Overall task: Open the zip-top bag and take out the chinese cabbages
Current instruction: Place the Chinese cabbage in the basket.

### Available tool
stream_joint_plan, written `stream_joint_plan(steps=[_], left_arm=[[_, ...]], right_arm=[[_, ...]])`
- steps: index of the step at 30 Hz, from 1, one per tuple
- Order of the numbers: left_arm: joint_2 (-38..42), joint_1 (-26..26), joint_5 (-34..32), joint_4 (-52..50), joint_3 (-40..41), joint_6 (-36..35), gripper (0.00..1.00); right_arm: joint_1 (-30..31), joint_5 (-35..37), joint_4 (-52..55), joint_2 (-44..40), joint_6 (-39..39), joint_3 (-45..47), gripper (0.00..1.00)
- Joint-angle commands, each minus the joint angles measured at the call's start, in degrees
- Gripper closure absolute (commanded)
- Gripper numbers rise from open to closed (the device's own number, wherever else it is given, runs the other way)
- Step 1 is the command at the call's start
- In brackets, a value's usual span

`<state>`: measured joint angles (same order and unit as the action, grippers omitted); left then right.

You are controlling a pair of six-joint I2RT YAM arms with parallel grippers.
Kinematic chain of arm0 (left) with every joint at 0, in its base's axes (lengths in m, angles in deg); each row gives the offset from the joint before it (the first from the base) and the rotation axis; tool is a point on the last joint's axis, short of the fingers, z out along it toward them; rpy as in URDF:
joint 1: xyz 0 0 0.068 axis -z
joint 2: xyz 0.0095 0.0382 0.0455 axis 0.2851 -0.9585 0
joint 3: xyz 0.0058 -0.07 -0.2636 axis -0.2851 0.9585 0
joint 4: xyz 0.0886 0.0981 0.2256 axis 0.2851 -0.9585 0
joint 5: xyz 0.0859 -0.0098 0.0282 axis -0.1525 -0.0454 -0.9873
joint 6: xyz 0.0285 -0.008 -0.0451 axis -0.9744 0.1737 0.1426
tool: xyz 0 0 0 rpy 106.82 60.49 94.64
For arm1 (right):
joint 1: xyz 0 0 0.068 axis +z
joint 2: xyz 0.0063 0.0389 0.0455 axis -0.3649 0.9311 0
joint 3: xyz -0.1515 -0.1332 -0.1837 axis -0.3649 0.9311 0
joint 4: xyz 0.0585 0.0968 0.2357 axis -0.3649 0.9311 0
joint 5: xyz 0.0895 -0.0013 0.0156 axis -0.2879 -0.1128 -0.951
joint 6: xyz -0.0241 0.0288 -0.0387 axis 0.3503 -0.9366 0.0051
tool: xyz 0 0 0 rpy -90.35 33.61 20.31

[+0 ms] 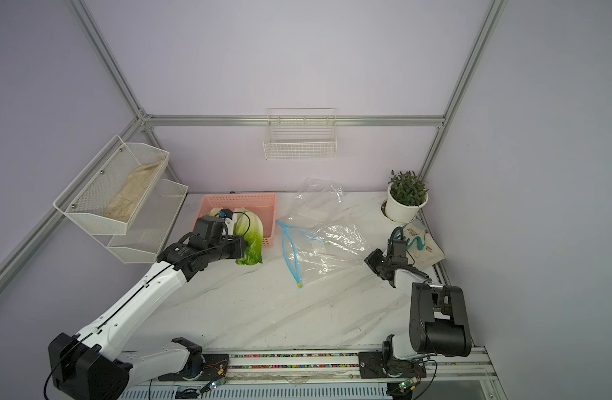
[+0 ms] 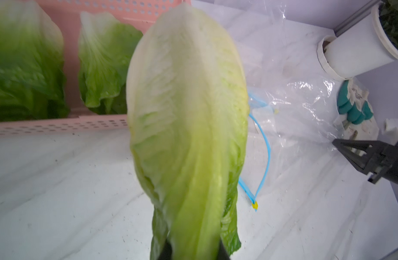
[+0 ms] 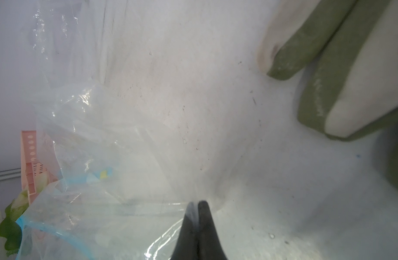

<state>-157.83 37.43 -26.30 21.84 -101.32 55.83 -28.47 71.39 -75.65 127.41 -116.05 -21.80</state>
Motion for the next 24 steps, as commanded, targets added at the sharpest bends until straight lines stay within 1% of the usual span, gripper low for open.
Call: stream_joint_plan(steps=[1,9,12,15,19,24], left_arm=[[-4.2,-2.2,-3.3,4.3,-8.9,-3.3,0.96],[-22.5,-7.0,4.2,5.3,-25.6,-3.3,0.96],[-28.9,-7.9,8.4,5.0,-31.6,-2.1,0.96],[-34.3,-8.4,13.5,4.8,-35.5,-1.3,0.95],[-39.0,-9.1,14.6,3.4,-36.8,-0.1,0.95],[-40.1,-10.3,13.4,1.3,-35.1,-1.2,0.94]], right_arm=[[-0.1,-0.5,0.4,-1.6,0.3,-0.6,1.0],[-0.2,-1.1,0.2,-1.1,0.4,-0.6,1.0],[-0.2,-1.2,0.3,-1.1,0.6,-0.6,1.0],[-0.4,-0.9,0.4,-1.3,0.8,-0.5,1.0],[-0.6,-0.9,0.6,-1.3,1.1,-0.6,1.0],[-0.8,-1.0,0.4,-0.7,1.4,-0.7,1.0]])
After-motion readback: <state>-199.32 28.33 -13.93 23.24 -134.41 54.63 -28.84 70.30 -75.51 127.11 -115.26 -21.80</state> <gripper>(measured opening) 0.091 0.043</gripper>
